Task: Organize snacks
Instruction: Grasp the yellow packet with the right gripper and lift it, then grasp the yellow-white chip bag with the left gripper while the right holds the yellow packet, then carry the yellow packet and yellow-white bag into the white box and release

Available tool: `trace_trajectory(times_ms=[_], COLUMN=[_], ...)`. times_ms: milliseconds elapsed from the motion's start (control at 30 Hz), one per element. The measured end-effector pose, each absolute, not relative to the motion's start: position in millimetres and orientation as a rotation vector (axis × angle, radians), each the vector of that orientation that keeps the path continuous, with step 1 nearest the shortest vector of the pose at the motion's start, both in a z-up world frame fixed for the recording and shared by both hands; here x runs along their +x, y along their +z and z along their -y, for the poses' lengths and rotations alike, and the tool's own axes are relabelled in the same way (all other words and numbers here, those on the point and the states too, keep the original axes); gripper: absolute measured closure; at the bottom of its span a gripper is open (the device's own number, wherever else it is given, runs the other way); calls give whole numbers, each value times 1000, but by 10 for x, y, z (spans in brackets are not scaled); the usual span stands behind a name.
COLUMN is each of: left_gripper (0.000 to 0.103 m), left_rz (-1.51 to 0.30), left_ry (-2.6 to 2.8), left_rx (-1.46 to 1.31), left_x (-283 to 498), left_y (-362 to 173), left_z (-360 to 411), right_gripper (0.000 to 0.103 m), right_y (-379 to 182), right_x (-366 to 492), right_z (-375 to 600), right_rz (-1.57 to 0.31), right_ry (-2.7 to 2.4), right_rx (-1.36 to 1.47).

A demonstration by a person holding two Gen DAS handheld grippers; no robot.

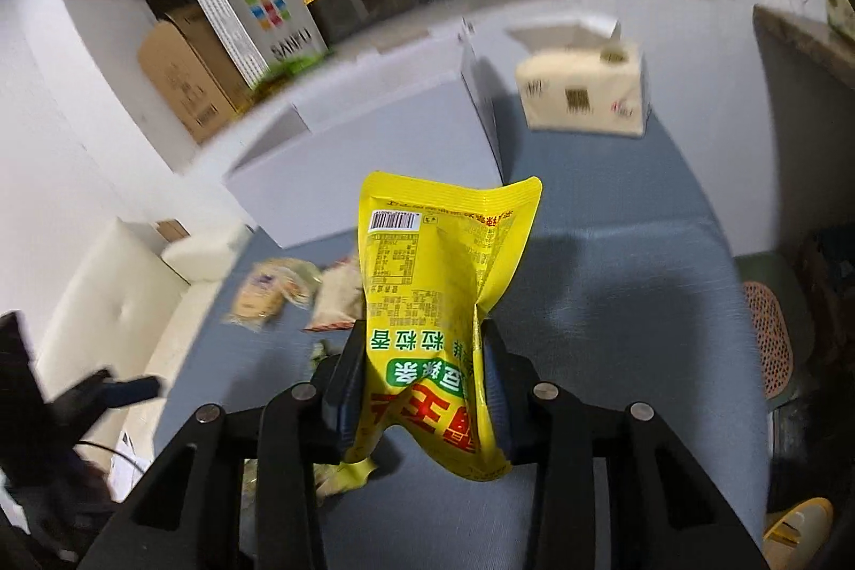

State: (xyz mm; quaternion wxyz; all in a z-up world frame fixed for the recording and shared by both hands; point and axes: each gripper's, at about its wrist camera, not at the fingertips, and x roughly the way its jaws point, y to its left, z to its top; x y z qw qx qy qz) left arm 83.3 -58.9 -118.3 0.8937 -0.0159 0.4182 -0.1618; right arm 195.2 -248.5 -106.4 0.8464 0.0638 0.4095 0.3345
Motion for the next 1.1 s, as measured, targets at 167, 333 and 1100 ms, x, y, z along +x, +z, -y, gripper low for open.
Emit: trace_trajectory(times_ms=[167,333,1100], left_gripper=[0,26,44], left_rz=[-947,-1019,-476], left_ry=[-326,-327,-159], left_rx=[-27,-42,-73], left_x=[1079,1204,752], left_y=[-1380,-1655,-281], left_z=[703,700,-199], right_gripper=[61,61,61], right_y=[-838,-802,-736], right_x=[1684,1552,1652], right_z=[2741,2884,2380], right_rz=[-788,-766,-767], right_ry=[697,687,781], right_rx=[154,170,129])
